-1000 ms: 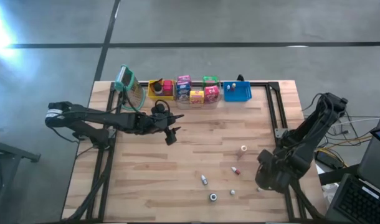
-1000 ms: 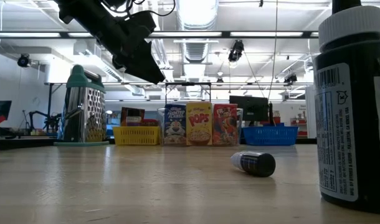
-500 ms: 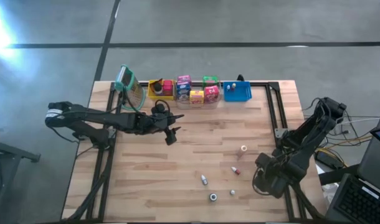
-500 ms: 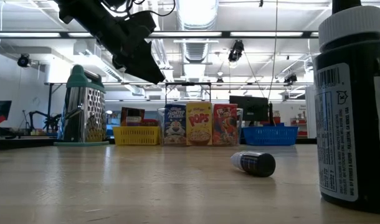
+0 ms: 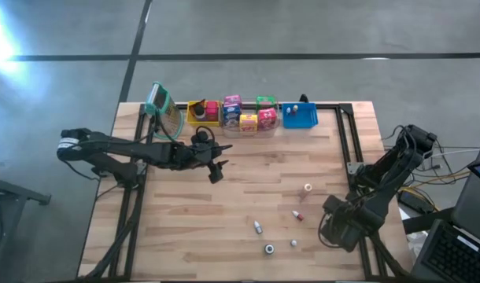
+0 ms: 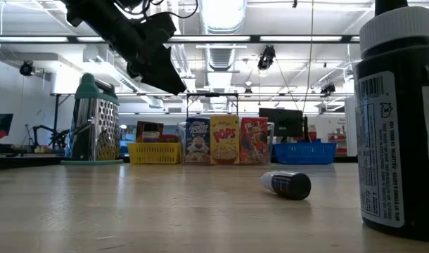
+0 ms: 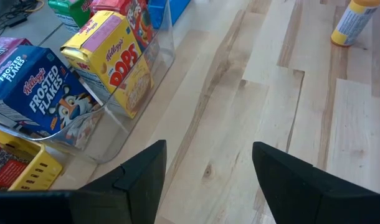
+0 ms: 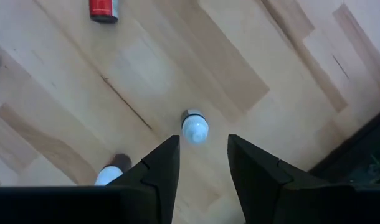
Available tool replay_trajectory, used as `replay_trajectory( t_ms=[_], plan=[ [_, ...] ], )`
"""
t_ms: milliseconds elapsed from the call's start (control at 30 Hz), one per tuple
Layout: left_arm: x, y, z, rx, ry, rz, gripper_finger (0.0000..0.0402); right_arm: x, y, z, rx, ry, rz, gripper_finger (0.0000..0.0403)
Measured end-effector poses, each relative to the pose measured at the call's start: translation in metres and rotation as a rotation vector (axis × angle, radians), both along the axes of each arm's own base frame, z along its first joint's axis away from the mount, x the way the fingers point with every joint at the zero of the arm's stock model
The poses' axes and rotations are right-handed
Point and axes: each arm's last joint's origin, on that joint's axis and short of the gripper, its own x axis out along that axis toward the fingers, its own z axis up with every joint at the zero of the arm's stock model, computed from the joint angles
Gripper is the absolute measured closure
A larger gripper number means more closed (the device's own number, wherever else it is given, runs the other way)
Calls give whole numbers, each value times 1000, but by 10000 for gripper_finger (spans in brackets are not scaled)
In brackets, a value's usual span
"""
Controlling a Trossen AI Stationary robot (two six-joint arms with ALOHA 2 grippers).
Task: Pick & Place Kitchen Items
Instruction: Put the right purple bottle into the blue bin
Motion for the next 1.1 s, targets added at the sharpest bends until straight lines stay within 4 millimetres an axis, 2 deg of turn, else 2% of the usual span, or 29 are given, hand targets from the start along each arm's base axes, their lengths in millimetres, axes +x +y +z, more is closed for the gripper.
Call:
replay_trajectory(
  t_ms=[400, 833, 1100],
  plan=[
    [0, 0, 0, 0, 0, 0, 158, 3, 4, -8, 12, -4, -11, 248],
    [0, 0, 0, 0, 0, 0, 158, 1, 1, -23, 22, -11, -13, 273],
    [0, 0, 0, 0, 0, 0, 158, -2, -2, -32, 17, -10, -15, 262]
  ],
)
